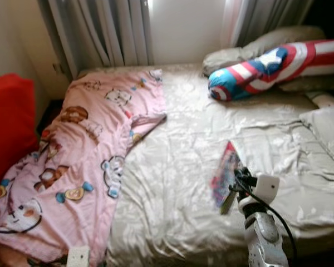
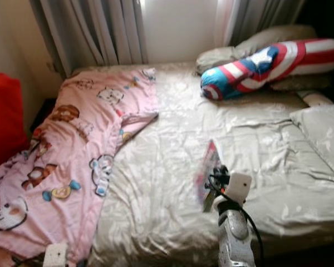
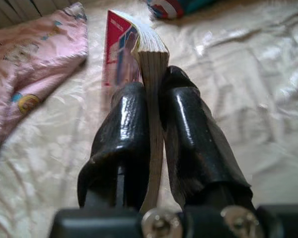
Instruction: Clean up the room
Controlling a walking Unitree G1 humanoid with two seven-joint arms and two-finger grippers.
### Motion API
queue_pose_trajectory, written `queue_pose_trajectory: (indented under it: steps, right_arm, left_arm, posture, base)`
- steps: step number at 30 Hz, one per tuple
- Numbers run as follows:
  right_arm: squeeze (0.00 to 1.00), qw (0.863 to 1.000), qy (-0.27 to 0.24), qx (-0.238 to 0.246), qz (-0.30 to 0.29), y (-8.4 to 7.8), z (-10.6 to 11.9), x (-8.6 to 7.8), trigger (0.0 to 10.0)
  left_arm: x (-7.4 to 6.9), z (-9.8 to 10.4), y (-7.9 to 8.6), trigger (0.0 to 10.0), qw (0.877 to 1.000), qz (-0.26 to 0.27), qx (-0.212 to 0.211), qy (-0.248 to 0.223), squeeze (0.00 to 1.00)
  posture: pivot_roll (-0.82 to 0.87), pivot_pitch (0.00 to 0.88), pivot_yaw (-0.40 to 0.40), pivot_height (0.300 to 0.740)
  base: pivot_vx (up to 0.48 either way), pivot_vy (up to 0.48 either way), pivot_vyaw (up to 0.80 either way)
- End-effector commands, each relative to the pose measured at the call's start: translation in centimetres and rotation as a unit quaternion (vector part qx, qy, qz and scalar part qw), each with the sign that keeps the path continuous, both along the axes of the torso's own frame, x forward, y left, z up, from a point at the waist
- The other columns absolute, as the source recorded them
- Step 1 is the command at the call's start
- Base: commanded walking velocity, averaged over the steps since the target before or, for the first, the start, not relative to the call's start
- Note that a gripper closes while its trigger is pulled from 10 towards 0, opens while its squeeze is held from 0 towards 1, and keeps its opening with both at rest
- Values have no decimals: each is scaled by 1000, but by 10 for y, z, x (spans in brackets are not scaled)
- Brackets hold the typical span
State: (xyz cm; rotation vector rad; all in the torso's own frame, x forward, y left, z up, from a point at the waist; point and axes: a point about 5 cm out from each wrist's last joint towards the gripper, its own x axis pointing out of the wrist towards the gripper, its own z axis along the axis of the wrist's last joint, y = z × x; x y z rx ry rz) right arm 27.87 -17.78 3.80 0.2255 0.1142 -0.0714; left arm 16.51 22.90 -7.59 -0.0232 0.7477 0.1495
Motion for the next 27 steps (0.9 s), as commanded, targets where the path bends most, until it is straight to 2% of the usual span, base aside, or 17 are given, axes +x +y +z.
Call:
queue_pose_trajectory:
  steps: [1,27]
  right_arm:
    - [0,1000,-23,-3,-4,-3,10,5,10000]
    - [0,1000,-23,-9,6,0,10,6,10000]
  left_arm:
    - [-6,-4,-4,10000,1000,-4,-6,13,0]
    - [-5,-3,-2,10000,1000,-1,-5,13,0]
  posture:
    - [-76,56,12,740]
    - [-75,61,13,740]
  base:
    - [0,-326,0]
    - [0,-325,0]
